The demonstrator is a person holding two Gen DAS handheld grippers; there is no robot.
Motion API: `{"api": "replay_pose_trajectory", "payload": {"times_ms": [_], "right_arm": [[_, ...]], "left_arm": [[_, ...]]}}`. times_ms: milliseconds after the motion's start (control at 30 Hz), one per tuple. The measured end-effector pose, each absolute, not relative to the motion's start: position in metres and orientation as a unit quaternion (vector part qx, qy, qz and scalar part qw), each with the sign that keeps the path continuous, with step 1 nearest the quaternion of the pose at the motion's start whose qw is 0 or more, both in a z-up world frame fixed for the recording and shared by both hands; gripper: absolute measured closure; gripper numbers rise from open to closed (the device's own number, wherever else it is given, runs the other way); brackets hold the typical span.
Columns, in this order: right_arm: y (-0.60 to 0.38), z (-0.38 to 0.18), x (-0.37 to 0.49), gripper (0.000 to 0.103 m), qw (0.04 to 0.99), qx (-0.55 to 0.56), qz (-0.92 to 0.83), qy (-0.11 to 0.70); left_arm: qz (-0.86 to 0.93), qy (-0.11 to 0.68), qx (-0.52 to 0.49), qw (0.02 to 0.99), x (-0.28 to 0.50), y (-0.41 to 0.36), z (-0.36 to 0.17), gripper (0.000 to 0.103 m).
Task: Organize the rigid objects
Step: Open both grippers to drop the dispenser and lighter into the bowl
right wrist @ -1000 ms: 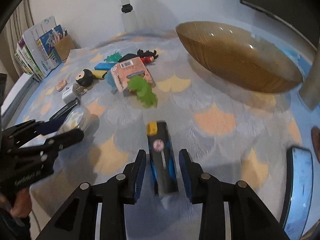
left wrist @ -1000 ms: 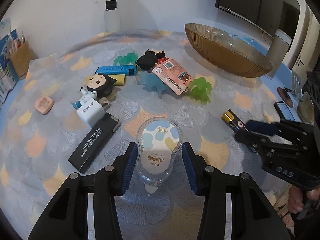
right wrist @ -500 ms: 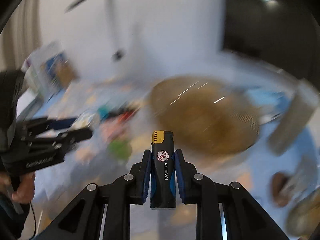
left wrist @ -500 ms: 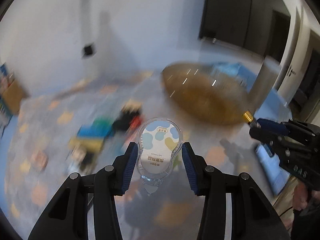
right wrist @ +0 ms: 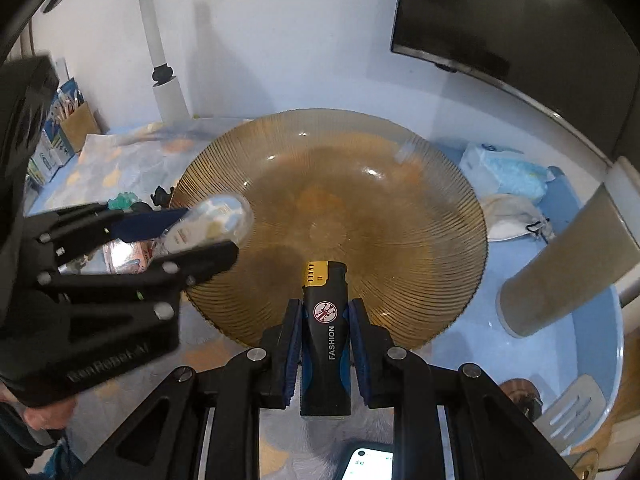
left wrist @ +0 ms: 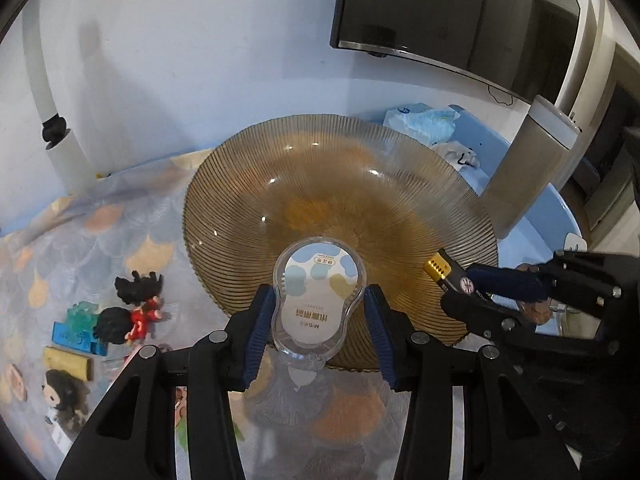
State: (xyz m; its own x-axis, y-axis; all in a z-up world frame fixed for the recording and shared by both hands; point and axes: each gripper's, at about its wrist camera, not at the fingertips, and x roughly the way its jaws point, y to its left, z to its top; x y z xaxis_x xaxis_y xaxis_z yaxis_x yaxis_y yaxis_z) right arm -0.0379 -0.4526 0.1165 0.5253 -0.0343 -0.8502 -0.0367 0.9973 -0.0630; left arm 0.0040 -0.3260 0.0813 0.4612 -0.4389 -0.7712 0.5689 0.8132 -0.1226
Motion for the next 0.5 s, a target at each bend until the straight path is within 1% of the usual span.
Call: {"api": "replay_pose_trajectory", "payload": {"times_ms": [33, 67, 100, 133, 167, 200, 233, 267, 300, 400, 467, 500], "right_arm": [[-0.455, 0.118, -0.035, 0.079, 0.87, -0.034, 0.003, 0.492], [-0.459, 0.122, -0.034, 0.078, 0.869, -0.032, -0.004, 0.493], [-0.462, 0.13, -0.038, 0.077, 0.874, -0.034, -0.016, 0.485], [-0.465, 0.14, -0.043, 0.077, 0.88, -0.036, -0.023, 0.474], [-0.467, 0.156, -0.053, 0.074, 0.89, -0.032, -0.028, 0.453], [-0.469, 0.166, -0.06, 0.062, 0.897, -0.026, -0.028, 0.44], [-0.469, 0.179, -0.071, 0.053, 0.907, -0.018, -0.029, 0.42], [-0.468, 0.189, -0.079, 0.04, 0.915, -0.012, -0.029, 0.403], [-0.464, 0.2, -0.091, 0.038, 0.924, -0.007, -0.026, 0.381], [-0.442, 0.217, -0.113, 0.038, 0.936, 0.005, -0.004, 0.351], [-0.421, 0.221, -0.123, 0.038, 0.941, 0.013, 0.019, 0.337], [-0.408, 0.219, -0.127, 0.036, 0.943, 0.024, 0.032, 0.33]], "left_arm": [[-0.296, 0.427, 0.076, 0.851, 0.004, -0.325, 0.083, 0.048], [-0.294, 0.425, 0.074, 0.853, 0.002, -0.322, 0.086, 0.034], [-0.295, 0.416, 0.066, 0.858, -0.001, -0.315, 0.093, 0.031], [-0.296, 0.406, 0.06, 0.863, -0.003, -0.305, 0.1, 0.031], [-0.296, 0.397, 0.057, 0.867, -0.006, -0.297, 0.108, 0.031], [-0.296, 0.388, 0.053, 0.871, -0.008, -0.289, 0.116, 0.031], [-0.294, 0.378, 0.047, 0.877, -0.012, -0.277, 0.126, 0.031], [-0.291, 0.367, 0.039, 0.883, -0.016, -0.263, 0.135, 0.031], [-0.288, 0.359, 0.032, 0.887, -0.02, -0.25, 0.143, 0.03], [-0.26, 0.33, 0.007, 0.907, -0.036, -0.199, 0.165, 0.03], [-0.238, 0.315, -0.005, 0.919, -0.045, -0.167, 0.173, 0.03], [-0.227, 0.31, -0.009, 0.923, -0.046, -0.155, 0.174, 0.029]]}}
